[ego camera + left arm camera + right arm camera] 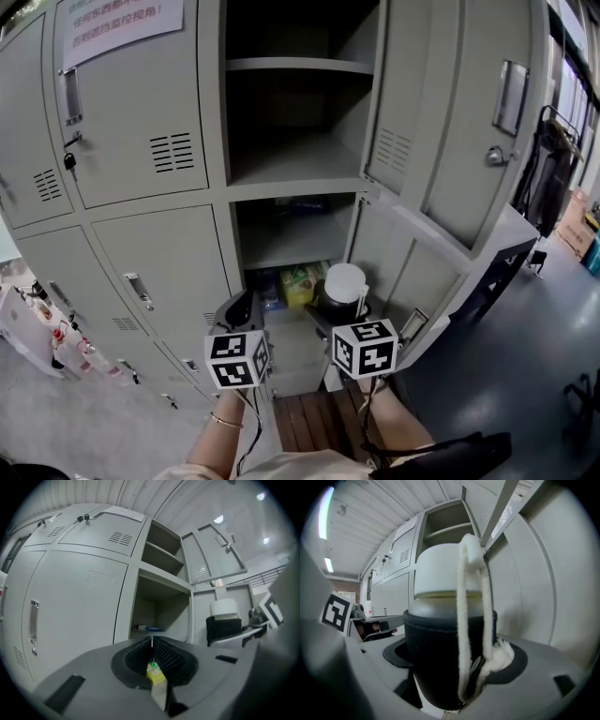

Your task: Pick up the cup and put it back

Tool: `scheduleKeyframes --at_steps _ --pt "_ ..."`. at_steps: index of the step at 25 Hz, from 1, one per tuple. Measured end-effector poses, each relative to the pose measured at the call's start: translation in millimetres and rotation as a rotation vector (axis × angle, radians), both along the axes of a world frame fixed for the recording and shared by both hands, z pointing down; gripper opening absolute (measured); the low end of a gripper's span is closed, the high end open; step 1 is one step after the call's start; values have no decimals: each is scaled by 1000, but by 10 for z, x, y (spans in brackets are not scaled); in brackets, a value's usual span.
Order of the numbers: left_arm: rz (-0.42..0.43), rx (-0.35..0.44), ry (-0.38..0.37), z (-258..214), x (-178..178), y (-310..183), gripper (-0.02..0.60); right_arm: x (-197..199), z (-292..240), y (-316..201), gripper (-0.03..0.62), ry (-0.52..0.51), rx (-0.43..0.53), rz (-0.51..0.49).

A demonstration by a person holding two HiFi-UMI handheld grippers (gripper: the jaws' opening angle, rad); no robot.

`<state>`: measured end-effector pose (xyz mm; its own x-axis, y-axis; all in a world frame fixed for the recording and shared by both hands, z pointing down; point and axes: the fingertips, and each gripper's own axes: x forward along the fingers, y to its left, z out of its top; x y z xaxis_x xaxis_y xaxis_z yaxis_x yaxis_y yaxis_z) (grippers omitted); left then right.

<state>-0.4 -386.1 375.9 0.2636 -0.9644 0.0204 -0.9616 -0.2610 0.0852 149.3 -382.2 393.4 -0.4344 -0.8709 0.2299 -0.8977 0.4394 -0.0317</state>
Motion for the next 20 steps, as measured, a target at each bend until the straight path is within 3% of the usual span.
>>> scheduleKeyframes --at_steps 11,20 --pt "-24 7 -9 -27 -22 31 12 -34 -1 73 419 -5 -7 -34" --pt "-50 17 -16 -96 -168 94 12 -148 -432 7 419 -45 16 -103"
